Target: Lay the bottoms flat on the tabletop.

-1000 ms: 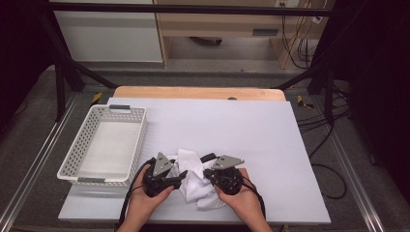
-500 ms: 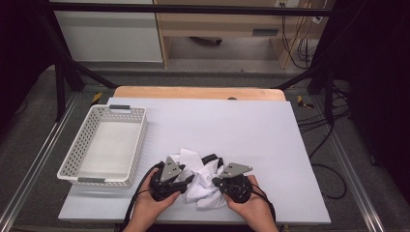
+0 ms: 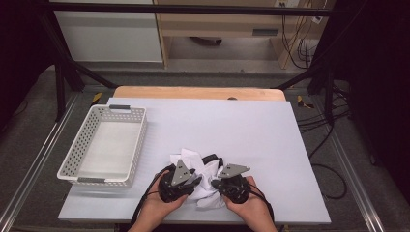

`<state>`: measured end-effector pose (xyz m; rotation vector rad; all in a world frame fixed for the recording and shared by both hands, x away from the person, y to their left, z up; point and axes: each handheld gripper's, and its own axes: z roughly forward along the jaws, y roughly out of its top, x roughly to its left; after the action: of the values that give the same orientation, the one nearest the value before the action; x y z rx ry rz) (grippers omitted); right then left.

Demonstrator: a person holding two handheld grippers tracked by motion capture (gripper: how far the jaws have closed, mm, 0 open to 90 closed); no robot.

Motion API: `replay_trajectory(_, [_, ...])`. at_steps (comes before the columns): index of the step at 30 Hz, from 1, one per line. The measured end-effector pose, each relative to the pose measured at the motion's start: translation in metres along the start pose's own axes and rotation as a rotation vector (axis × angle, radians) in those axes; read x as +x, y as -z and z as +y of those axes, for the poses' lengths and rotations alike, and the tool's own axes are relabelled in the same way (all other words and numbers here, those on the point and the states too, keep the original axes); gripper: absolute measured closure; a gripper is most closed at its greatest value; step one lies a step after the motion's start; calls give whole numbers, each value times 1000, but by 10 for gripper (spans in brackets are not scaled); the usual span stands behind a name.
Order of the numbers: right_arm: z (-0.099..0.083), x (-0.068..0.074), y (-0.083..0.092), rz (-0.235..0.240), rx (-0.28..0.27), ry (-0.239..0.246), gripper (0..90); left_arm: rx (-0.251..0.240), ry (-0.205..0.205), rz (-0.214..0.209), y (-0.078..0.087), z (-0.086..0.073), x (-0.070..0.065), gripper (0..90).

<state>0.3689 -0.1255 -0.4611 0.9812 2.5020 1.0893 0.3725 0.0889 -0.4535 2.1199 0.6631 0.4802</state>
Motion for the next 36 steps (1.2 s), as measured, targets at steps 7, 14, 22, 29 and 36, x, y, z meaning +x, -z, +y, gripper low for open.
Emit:
replay_trajectory(7, [0,0,-1,3,-1,1,892,22,-34,-12,-9,-1,-4,686])
replay_trajectory(14, [1,0,0,4,-14,8,888,33,-4,-98,-14,-1,-7,871])
replay_trajectory(22, [4,-2,10,-28,-54,9,896,-23,101,-84,8,-1,13,893])
replay_trajectory(29, [2,-20,27,-87,-104,-40,898,-74,139,-25,34,0,31,893])
replay_trajectory(36, [-6,-39,40,-111,-98,-96,899,-3,168,-9,55,-15,45,893])
